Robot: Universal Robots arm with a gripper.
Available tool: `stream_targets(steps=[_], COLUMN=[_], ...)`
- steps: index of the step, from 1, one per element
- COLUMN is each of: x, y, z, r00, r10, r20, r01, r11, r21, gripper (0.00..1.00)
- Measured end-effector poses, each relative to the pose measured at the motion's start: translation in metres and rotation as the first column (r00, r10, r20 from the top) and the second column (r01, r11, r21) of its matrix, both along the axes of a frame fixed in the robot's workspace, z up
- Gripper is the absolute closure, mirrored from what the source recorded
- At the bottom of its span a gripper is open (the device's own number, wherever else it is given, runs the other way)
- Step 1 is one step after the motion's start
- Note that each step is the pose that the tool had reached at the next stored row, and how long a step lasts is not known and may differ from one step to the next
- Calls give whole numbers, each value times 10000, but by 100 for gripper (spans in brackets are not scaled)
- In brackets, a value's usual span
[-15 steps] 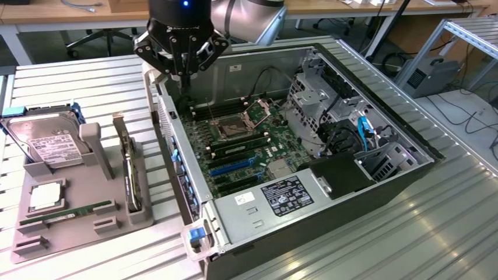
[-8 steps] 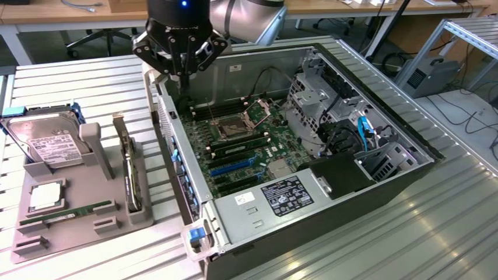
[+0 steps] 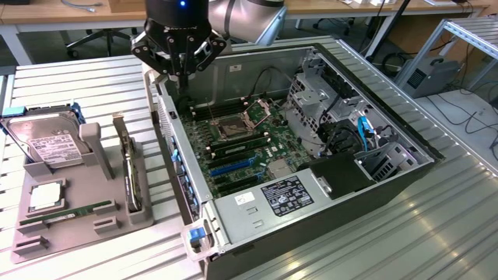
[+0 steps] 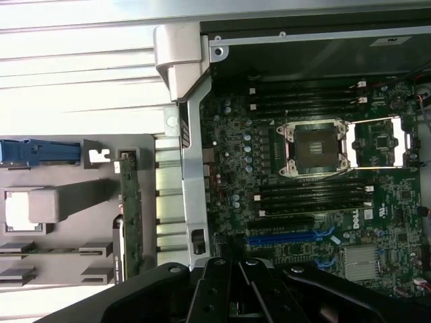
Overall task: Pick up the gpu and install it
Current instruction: 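Reach for the gpu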
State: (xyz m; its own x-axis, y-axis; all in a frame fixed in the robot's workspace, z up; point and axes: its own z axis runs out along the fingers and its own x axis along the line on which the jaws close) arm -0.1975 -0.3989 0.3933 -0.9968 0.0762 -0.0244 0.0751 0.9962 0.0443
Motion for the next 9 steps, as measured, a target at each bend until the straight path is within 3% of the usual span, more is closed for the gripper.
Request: stream_targets(steps=[9], x=[-40], y=[-2], z=[0], r00=[10000], r10=[0], r20=[0], r01=[0], r11=[10000], r21=[0], gripper=[89])
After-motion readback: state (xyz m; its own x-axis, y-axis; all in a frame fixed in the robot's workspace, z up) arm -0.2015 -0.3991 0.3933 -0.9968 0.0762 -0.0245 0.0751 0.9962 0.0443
